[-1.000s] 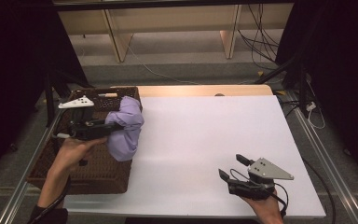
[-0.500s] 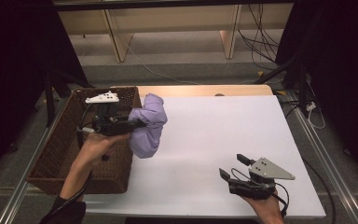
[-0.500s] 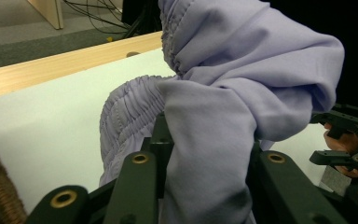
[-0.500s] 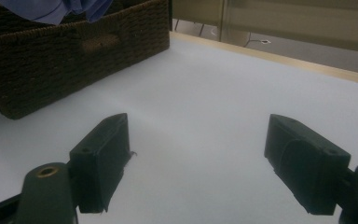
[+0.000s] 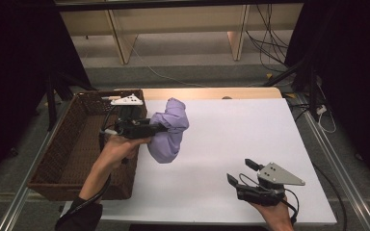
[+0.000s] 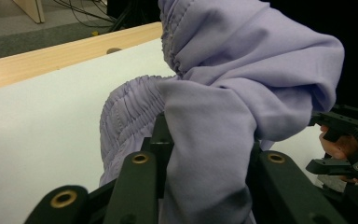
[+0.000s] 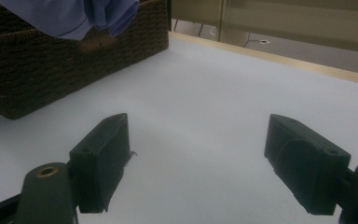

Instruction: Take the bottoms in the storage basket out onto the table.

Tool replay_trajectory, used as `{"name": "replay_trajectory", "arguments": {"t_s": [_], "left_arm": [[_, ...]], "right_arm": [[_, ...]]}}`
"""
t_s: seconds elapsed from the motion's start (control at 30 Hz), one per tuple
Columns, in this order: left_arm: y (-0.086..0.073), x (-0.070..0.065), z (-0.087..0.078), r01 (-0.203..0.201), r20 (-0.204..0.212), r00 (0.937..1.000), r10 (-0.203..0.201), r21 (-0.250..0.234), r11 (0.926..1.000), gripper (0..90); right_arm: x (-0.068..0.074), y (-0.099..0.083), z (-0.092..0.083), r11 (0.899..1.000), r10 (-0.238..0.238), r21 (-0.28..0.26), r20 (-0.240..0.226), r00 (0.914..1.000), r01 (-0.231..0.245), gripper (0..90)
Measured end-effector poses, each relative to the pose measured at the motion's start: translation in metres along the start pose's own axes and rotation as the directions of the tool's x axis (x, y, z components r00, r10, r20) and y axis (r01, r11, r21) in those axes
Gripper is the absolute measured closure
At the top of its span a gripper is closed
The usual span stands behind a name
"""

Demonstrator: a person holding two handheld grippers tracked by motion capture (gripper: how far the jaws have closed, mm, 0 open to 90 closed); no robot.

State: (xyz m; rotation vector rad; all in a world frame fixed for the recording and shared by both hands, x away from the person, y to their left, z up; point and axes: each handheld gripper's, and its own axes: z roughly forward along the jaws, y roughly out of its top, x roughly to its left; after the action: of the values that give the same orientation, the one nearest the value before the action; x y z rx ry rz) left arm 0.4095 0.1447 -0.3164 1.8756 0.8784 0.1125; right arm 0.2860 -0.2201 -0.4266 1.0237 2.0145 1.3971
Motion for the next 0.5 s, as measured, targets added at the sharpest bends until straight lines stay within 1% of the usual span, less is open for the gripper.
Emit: {"name": "replay_trajectory", "arguments": {"t_s": [0.13,0.2,0.27,0.33,0.43,0.47,0.5], "left_arm": [[0.002,0.000,0.011,0.007,0.007,1.0000,-0.007,0.001,1.0000,68.9],[0.002,-0.002,0.017,-0.004,0.008,1.0000,0.003,0.014,0.9999,68.9],[0.002,-0.003,0.022,-0.006,0.009,0.9999,0.006,0.021,0.9998,68.9],[0.002,-0.002,0.026,-0.002,0.015,0.9999,0.002,0.023,0.9997,68.9],[0.003,-0.002,0.031,-0.001,0.013,0.9999,0.001,0.030,0.9996,68.9],[0.003,-0.002,0.032,-0.002,0.014,0.9999,0.001,0.033,0.9994,68.9],[0.003,-0.002,0.035,0.005,0.018,0.9998,-0.005,0.032,0.9995,68.9]], "right_arm": [[0.000,-0.001,0.000,1.000,-0.001,0.008,-0.001,1.0000,0.001,23.2],[0.000,-0.001,0.001,1.000,-0.001,0.006,-0.007,1.0000,0.001,23.2],[0.000,-0.001,0.001,1.000,-0.005,0.004,-0.001,1.0000,0.005,23.2],[0.000,0.000,0.001,1.000,-0.003,0.004,-0.003,1.0000,0.003,23.2],[0.000,-0.001,0.001,1.000,-0.001,0.005,-0.009,1.0000,0.001,23.2],[0.000,-0.001,0.002,1.000,-0.002,0.006,-0.002,1.0000,0.002,23.2],[0.000,-0.001,0.001,1.000,-0.003,0.007,-0.004,1.0000,0.003,23.2]]}}
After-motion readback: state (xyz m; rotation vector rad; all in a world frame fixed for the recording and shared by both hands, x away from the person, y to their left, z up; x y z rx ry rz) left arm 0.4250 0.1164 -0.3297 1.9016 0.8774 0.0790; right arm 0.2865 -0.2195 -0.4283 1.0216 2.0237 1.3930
